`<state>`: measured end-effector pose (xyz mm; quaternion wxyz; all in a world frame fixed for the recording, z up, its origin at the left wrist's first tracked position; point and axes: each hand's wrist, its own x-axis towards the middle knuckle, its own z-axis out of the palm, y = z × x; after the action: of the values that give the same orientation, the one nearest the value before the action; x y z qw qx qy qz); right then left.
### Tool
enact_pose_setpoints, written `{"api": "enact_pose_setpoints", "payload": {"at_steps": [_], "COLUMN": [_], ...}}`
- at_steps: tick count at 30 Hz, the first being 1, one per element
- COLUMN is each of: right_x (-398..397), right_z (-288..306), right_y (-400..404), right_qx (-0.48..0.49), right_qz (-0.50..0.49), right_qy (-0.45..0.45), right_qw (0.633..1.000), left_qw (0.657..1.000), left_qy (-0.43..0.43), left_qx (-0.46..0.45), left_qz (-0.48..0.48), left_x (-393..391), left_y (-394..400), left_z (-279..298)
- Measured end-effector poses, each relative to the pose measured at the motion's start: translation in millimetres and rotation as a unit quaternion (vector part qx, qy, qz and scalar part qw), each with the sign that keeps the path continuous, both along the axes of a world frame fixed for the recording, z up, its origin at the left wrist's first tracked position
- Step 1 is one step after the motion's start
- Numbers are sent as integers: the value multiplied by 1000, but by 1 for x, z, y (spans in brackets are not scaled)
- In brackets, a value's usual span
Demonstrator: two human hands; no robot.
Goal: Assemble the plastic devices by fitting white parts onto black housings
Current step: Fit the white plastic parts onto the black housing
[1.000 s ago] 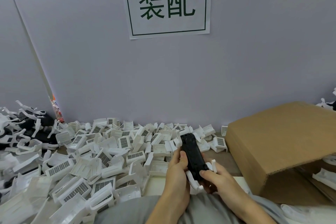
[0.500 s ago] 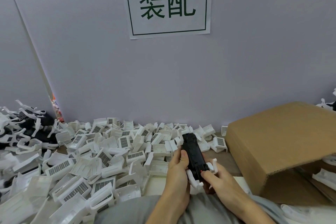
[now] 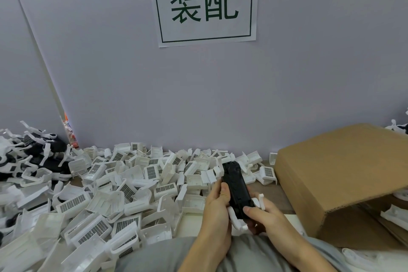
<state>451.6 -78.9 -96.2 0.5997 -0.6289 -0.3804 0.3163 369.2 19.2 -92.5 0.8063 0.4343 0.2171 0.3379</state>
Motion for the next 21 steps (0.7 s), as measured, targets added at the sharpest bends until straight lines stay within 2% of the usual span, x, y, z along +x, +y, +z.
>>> {"api": "enact_pose_setpoints", "payload": {"at_steps": [14, 21], "right_x": [-1, -2], "right_z": [1, 2], "right_y": [-1, -3], "right_qx": [8, -15], "right_qz": [13, 0], "right_qy": [9, -52], "right_qw": [1000, 999], "left_qw": [1000, 1000], "left_qy": [2, 7], "left_qx": [13, 24], "left_qz": [-1, 8], "left_x": [-1, -1], "left_y": [0, -3], "left_z": [0, 3]}}
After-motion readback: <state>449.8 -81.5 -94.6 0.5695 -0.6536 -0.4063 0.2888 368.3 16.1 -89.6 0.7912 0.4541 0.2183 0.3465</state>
